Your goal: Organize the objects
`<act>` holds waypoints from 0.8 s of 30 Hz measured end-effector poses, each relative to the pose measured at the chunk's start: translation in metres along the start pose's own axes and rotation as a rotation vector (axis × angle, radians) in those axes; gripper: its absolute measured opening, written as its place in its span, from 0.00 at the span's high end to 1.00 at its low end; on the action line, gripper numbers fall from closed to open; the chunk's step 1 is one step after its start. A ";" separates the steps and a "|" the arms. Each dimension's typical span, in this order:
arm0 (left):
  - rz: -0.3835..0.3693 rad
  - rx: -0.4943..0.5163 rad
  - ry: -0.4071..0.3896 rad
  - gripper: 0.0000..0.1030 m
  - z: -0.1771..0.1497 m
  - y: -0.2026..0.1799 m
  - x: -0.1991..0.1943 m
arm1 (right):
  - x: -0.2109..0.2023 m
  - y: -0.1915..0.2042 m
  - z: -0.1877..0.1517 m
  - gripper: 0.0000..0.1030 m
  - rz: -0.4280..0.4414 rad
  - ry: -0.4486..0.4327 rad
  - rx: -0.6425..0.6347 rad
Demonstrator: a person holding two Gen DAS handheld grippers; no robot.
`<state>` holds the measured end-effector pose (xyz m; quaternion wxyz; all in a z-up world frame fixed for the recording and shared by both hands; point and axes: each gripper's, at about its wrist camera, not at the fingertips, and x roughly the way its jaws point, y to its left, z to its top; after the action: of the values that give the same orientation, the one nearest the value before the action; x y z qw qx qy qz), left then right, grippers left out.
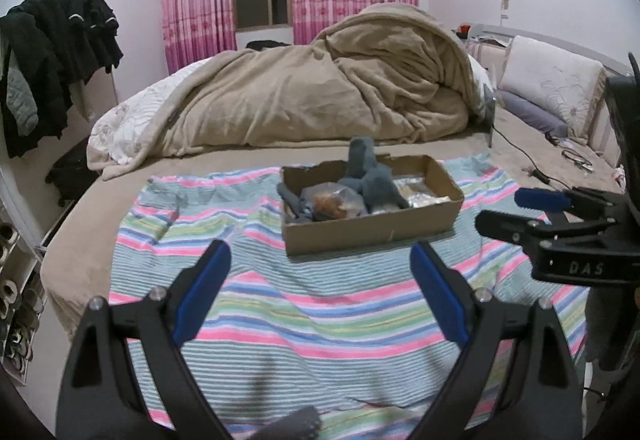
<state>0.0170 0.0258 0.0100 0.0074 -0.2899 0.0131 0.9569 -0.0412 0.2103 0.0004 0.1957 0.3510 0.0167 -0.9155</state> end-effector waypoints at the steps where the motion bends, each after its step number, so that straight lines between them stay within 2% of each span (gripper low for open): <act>1: 0.001 -0.001 0.003 0.10 -0.001 -0.001 0.000 | 0.000 0.001 0.000 0.24 0.000 -0.001 -0.003; 6: 0.021 -0.019 0.001 0.10 -0.002 0.001 0.001 | 0.001 0.003 0.000 0.24 0.003 0.004 -0.010; 10: 0.068 -0.011 -0.012 0.10 -0.001 0.003 -0.001 | 0.002 0.002 0.000 0.24 0.003 0.008 -0.003; 24: 0.077 -0.011 -0.013 0.10 0.000 0.004 -0.001 | 0.004 0.002 0.001 0.24 0.003 0.011 -0.005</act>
<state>0.0174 0.0222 0.0109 -0.0311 -0.2831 0.0188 0.9584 -0.0436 0.2068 -0.0007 0.1980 0.3554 0.0196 -0.9133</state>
